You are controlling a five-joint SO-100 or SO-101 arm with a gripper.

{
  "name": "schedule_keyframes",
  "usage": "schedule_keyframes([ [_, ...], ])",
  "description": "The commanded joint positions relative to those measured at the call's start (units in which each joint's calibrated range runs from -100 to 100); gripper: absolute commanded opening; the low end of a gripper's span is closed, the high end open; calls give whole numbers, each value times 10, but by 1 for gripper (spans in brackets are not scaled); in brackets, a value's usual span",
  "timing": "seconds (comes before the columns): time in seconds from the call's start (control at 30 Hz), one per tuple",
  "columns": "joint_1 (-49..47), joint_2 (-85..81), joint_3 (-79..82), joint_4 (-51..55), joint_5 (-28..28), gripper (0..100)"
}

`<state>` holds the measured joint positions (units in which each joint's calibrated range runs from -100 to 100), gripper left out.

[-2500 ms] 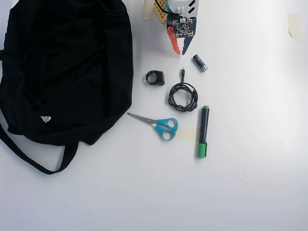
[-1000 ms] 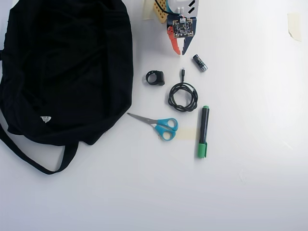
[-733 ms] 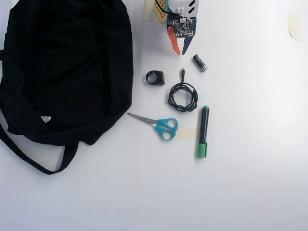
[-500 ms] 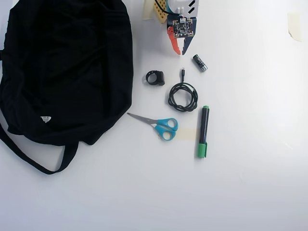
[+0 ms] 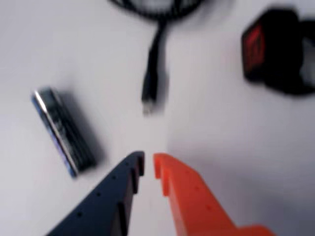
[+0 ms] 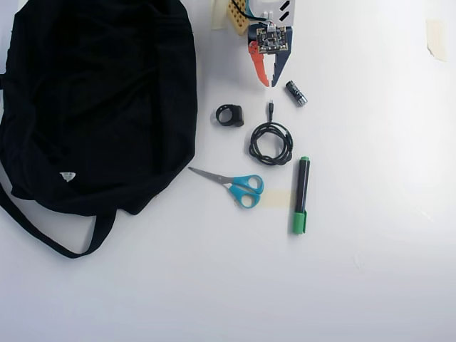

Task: Put the cable into the black bag

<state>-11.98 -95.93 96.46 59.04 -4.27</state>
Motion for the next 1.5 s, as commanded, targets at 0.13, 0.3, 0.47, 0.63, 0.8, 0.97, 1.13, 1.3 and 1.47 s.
schedule_keyframes([
  [0.13, -5, 110, -88, -178, -2, 2],
  [0.3, -5, 233, -180, -338, -3, 2],
  [0.47, 2, 387, -289, -490, -3, 3],
  [0.63, 4, 531, -452, -505, 2, 3],
  [0.8, 18, 663, -636, -505, 2, 3],
  [0.97, 32, 792, -812, -499, 2, 3],
  [1.13, 38, 868, -901, -499, 6, 3],
  [1.3, 37, 898, -918, -501, 49, 3],
  [1.47, 43, 897, -908, -502, 52, 3],
])
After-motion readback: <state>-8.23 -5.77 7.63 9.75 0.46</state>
